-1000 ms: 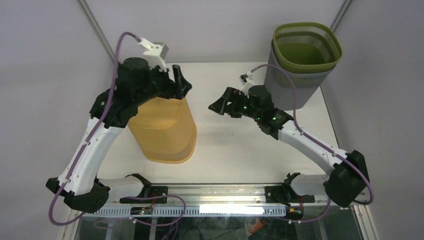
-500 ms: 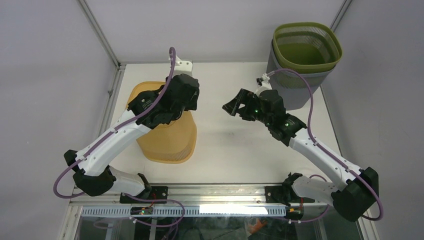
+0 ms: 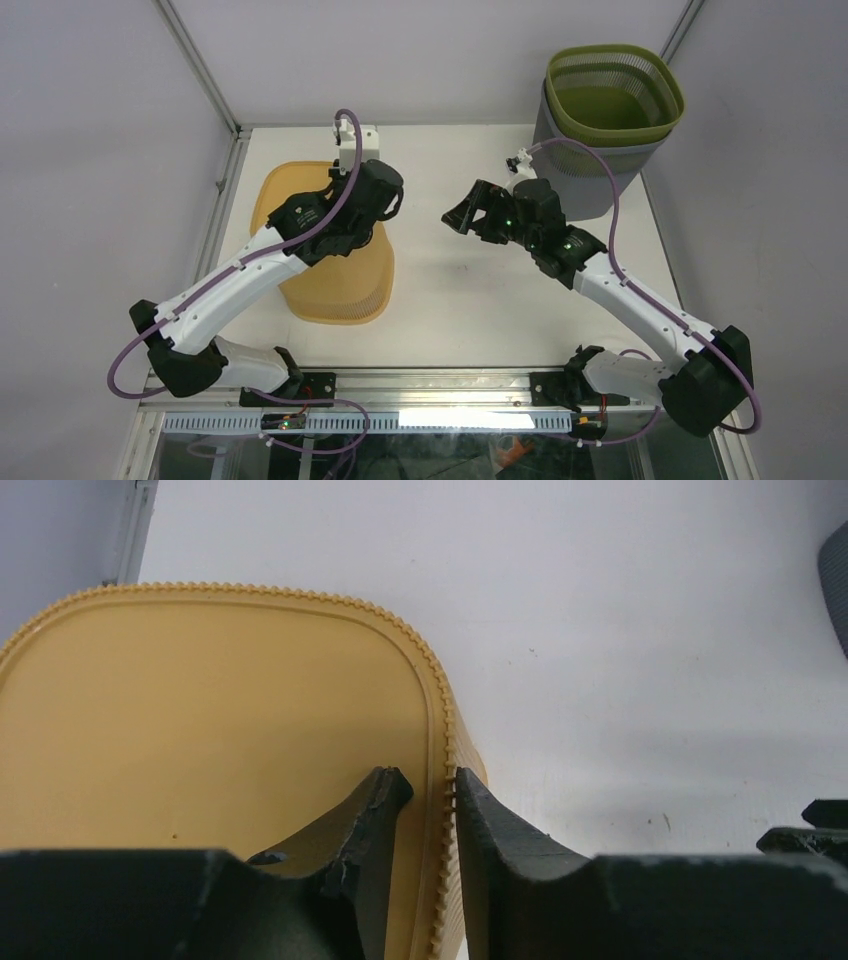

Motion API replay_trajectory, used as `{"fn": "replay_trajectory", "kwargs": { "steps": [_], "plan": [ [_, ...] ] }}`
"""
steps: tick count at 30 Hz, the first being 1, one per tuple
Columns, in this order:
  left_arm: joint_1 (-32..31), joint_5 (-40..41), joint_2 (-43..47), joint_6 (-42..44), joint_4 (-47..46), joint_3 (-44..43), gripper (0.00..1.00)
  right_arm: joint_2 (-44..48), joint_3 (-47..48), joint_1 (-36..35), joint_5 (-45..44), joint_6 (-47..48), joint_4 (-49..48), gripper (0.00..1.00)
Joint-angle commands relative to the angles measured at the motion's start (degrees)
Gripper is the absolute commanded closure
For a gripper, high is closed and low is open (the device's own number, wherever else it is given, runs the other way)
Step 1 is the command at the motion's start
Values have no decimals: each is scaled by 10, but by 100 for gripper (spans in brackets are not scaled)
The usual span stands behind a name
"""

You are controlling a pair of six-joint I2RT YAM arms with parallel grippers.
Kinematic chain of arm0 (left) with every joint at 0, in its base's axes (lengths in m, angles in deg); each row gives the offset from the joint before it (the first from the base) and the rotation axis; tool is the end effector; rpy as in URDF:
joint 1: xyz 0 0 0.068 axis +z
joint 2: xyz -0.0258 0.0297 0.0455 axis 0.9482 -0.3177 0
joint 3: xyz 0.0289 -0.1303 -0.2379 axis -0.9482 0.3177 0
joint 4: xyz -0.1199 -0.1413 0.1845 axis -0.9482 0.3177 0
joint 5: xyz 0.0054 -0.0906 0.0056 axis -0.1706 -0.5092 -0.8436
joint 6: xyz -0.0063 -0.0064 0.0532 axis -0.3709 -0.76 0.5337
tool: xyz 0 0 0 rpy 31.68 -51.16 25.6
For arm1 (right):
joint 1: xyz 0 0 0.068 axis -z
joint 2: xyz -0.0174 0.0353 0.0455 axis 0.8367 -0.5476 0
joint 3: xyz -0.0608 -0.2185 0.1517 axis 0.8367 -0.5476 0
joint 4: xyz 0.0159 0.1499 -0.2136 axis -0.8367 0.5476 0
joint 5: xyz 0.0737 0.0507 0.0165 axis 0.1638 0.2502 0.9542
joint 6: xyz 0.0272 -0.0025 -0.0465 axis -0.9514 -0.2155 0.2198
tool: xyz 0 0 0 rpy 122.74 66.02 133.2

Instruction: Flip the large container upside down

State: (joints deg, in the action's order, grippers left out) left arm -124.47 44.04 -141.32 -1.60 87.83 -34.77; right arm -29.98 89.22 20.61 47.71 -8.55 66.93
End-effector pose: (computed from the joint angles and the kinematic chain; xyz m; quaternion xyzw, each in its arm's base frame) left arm 0.1739 -0.1852 0.4125 0.0254 0.8556 0.0825 0.5104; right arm 0.2079 0.1559 0.3125 0.0124 0.8432 0.3635 0.3958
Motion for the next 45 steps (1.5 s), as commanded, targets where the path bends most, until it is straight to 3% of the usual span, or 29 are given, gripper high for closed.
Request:
{"fn": "replay_trajectory", "kwargs": {
  "steps": [1,7,11,14,17,21,26,33,39,42,45],
  "plan": [
    [42,-6,6,46,-98,43,75,7,4,2,7,1,-37,13],
    [147,-56,-2,169,-237,86,74,22,-3,2,5,0,-31,13],
    [231,-139,-20,256,-324,111,73,37,-10,2,-4,-2,-25,13],
    [307,-245,-55,288,-361,106,73,48,-13,2,-12,-1,-18,13],
    [342,-312,-102,310,-389,84,68,58,-20,2,-18,-1,-16,13],
    [343,-339,-142,299,-370,-5,61,55,-18,2,-19,3,-15,13],
    [329,-341,-116,290,-321,-83,43,38,-6,2,-18,15,-15,13],
    [275,-288,-46,244,-146,-124,43,5,15,2,-9,35,-22,13],
    [200,-315,38,130,-34,-60,45,-15,23,3,-4,46,-27,13],
    [194,-333,72,54,-11,0,37,-22,21,3,-4,51,-32,13],
    [194,-275,94,-2,7,69,34,-30,24,3,2,53,-38,13]
  ]
}}
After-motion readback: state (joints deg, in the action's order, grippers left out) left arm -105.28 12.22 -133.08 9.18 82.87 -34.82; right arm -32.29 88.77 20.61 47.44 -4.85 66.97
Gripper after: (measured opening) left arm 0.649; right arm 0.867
